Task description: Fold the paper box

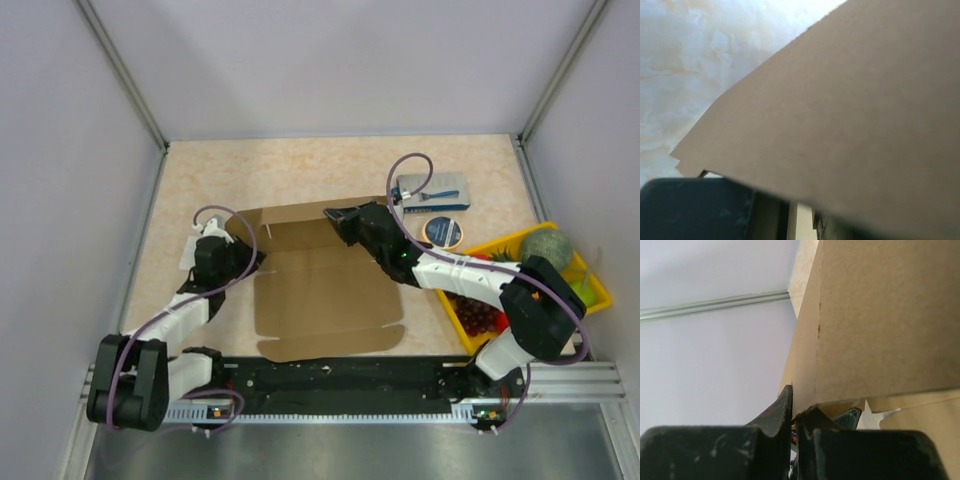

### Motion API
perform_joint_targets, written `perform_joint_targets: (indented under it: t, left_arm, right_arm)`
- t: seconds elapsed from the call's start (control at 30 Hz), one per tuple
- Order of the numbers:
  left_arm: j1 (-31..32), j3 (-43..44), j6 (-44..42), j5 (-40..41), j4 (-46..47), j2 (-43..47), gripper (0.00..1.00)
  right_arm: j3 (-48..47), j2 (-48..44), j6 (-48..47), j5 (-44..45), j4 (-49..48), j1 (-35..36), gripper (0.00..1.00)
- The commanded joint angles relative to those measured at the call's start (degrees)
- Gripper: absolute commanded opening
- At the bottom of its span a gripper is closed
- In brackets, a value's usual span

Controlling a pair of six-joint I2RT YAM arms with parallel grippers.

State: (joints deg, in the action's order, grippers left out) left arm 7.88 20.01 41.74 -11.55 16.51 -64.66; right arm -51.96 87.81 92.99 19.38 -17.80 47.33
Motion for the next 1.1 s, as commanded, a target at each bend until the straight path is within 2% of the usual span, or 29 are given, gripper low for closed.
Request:
perform_joint_targets:
  t: [0.0, 0.07, 0.1, 0.2, 0.33, 0.47, 0.63, 0.87, 0.9, 1.0, 1.07]
  left_arm:
    - [0.65, 1.53, -2.18, 3.88, -6.12, 6.45, 0.24]
    - [0.47, -1.37, 0.61, 13.97, -11.14, 12.60, 0.43]
    - [-0.40, -1.73, 2.89, 15.06, -13.24, 13.85, 0.56]
    - [-3.04, -2.52, 3.26, 10.16, -13.09, 13.17, 0.57]
    - [-3.05, -1.12, 6.07, 9.80, -13.09, 8.25, 0.58]
    - [-3.05, -1.29, 7.83, 5.32, -7.20, 2.46, 0.58]
    - [-2.96, -1.02, 8.54, 5.57, -1.14, -3.36, 0.52]
    - [-1.99, -0.41, 7.31, 2.50, 4.49, -7.50, 0.33]
    - [-1.99, -0.06, 5.92, 2.67, 3.97, -7.23, 0.25]
    - [-1.38, 1.17, 3.18, 4.16, 2.30, -5.04, 0.11]
    - [-0.41, 1.43, 0.73, 6.00, 1.25, -3.11, 0.06]
  right_arm:
    - [1.52, -2.55, -3.52, -0.04, -1.53, -0.31, 0.00]
    - [1.52, -2.73, -4.13, 0.31, -1.27, -0.48, 0.00]
    - [1.43, -2.82, -4.31, 0.57, -1.44, -0.57, 0.00]
    - [1.34, -2.21, -3.87, 0.23, -2.58, -0.49, 0.00]
    - [0.90, -1.94, -3.69, -0.30, -2.59, -0.49, 0.00]
    - [0.81, -2.38, -3.34, 0.13, -2.24, -0.49, 0.00]
    - [0.64, -2.12, -2.64, -0.39, -2.59, -0.49, 0.00]
    - [0.72, -2.12, -2.72, -0.92, -2.68, -0.57, 0.00]
    - [0.81, -2.20, -2.81, -1.01, -2.50, -0.49, 0.00]
    - [1.34, -2.55, -4.04, -0.92, -1.19, -0.57, 0.00]
    - [1.69, -2.64, -5.00, -0.83, -0.66, -0.49, 0.00]
